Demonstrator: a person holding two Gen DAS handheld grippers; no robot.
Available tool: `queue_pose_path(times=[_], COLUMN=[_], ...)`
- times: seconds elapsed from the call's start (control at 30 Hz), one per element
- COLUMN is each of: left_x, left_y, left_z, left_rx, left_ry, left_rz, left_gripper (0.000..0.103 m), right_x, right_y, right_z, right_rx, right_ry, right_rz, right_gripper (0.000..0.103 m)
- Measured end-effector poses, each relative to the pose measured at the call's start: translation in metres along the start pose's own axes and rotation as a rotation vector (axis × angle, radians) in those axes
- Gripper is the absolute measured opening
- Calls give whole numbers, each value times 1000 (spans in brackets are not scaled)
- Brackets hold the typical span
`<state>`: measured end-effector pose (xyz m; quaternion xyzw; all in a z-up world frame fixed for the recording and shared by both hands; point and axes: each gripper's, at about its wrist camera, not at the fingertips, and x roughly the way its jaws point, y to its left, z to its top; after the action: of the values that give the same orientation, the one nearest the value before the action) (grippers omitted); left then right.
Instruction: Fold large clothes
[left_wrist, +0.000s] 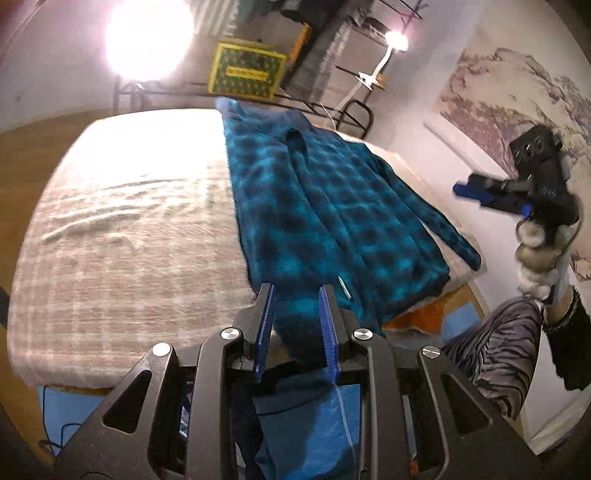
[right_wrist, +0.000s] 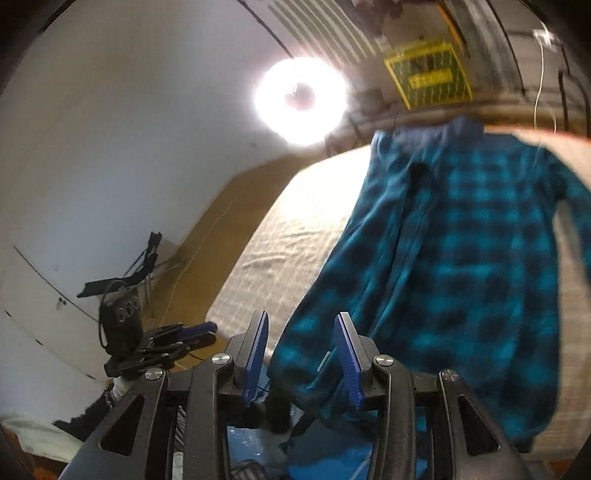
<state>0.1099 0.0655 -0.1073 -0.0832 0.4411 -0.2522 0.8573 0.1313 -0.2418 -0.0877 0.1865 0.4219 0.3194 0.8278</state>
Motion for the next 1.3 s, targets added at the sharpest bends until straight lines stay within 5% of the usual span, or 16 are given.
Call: queue_pose_path(times=[0.13,0.4,0.57,0.7,0.87,1.1,1.3], left_x=[33,53,65,76,87,140,135], left_y=[6,15,23,30,12,-13,-24], left_z=[-4,7,24,27,32,5,-6], left_rx=[-50,-84,-70,-97,-25,126,217], left_ry=[90,134,135,150,153,292,254], left_rz=[-30,22,61,57,56,125,180], left_gripper=[23,23,23,23,23,23,23], right_x=[11,125,161,159,120,141,135], right_y=[11,3,-14,-10,-8,-13,-16], right_z=[-10,-53,-63,-63,-59,-73,-72], right_rx=[-24,-35,-38,-89,-94,-63,-55], right_ry=[45,305,375,365,279,342,315], right_rz=[-33,-161,-170,-209,-236,-242,-202], right_gripper=[54,54,49,5,3,4,11])
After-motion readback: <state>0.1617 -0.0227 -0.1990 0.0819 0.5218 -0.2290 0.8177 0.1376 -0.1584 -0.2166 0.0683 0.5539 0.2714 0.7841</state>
